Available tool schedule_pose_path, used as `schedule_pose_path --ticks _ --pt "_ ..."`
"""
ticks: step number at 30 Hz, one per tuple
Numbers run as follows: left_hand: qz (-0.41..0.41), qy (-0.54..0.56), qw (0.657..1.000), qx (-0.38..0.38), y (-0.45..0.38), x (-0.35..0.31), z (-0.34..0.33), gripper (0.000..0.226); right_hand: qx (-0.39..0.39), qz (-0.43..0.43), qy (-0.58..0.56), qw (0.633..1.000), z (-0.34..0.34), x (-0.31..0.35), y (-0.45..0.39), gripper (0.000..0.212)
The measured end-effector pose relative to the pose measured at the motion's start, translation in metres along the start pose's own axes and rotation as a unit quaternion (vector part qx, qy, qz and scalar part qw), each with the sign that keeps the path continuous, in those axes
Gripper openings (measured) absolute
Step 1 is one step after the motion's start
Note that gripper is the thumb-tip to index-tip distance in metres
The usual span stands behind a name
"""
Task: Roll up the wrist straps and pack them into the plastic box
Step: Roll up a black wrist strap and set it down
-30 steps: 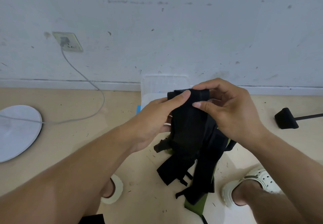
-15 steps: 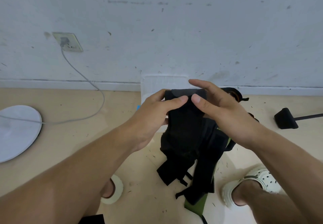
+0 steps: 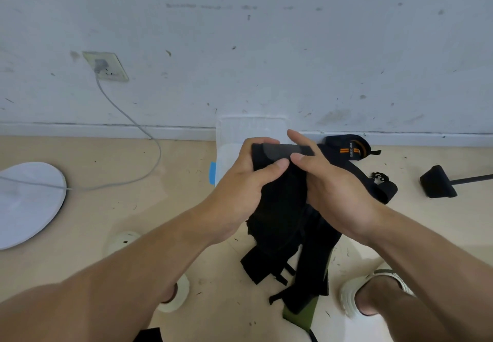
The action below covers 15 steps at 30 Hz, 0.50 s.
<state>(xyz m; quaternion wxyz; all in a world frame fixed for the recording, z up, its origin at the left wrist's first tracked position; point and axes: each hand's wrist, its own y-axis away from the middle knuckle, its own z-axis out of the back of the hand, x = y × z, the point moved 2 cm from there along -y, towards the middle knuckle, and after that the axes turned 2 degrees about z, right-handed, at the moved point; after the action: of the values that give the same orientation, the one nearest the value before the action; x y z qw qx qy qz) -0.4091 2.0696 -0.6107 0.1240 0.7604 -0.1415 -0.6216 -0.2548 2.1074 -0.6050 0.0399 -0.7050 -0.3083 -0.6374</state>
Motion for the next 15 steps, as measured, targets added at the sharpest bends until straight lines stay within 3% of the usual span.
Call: schedule_pose_path --ticks 4,10,15 --pt "-0.028 -0.031 0.999 -0.006 -0.002 -0.004 0.003 0.036 -0.008 0.026 0.094 0.995 0.003 0.007 0.001 0.069" --pt "-0.028 -0.016 0.999 -0.018 -0.007 -0.010 0.005 0.049 -0.039 0.102 0.153 0.982 0.008 0.013 0.000 0.044" --pt "0.004 0.039 0.998 -0.044 -0.007 -0.016 0.004 0.043 -0.037 0.141 0.173 0.974 0.014 0.011 -0.003 0.048"
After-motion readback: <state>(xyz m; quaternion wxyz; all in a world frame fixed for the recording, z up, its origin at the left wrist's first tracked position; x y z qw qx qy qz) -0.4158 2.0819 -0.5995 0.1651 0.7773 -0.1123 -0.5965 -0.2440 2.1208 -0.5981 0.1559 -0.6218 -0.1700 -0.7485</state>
